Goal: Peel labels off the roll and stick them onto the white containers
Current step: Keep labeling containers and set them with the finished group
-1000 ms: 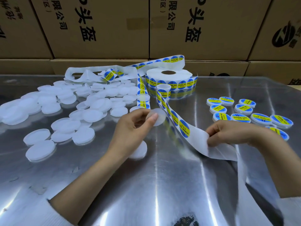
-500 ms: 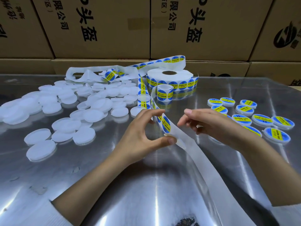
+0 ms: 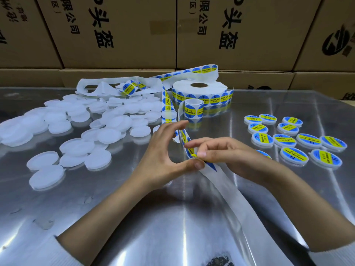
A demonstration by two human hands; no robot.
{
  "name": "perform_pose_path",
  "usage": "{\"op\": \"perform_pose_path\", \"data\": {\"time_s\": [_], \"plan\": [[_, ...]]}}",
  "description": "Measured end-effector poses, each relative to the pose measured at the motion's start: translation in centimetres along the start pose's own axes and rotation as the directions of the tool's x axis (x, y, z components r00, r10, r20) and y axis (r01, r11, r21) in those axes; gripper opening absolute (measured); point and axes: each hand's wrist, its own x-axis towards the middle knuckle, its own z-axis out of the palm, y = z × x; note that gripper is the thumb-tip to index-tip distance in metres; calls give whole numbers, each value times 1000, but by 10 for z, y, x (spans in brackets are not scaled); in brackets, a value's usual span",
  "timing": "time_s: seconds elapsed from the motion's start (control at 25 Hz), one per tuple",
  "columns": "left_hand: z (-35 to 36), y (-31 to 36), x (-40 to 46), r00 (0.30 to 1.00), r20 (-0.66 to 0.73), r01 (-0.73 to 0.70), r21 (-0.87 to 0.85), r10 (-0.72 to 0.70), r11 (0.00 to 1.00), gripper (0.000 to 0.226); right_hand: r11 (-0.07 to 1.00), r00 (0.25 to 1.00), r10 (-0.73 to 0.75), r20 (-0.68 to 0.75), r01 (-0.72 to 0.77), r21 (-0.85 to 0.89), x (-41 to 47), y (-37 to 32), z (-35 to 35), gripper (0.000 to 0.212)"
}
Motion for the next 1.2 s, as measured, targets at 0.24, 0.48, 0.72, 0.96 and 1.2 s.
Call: {"op": "perform_pose_path", "data": {"time_s": [0.24, 0.48, 0.72, 0.96, 1.2], "plan": [[-6, -6, 4, 995, 51, 75, 95, -80, 993, 52, 1000, 977, -21, -212, 23, 8, 6, 12, -8, 16], [-8, -7, 4, 988, 138, 44, 207, -73, 977, 31, 998, 962, -28, -271, 41, 42, 9, 17, -8, 20], [-35, -23, 10, 927, 292, 85, 450, -236, 889, 65, 998, 972, -57, -229, 55, -14, 8, 17, -4, 16], [-52, -29, 8, 774, 459, 143, 544, -436, 827, 81, 994, 977, -71, -201, 52, -99, 5, 14, -3, 27], [-49, -29, 9, 886, 355, 124, 435, -296, 892, 48, 998, 961, -55, -272, 51, -24, 6, 10, 3, 25]]}}
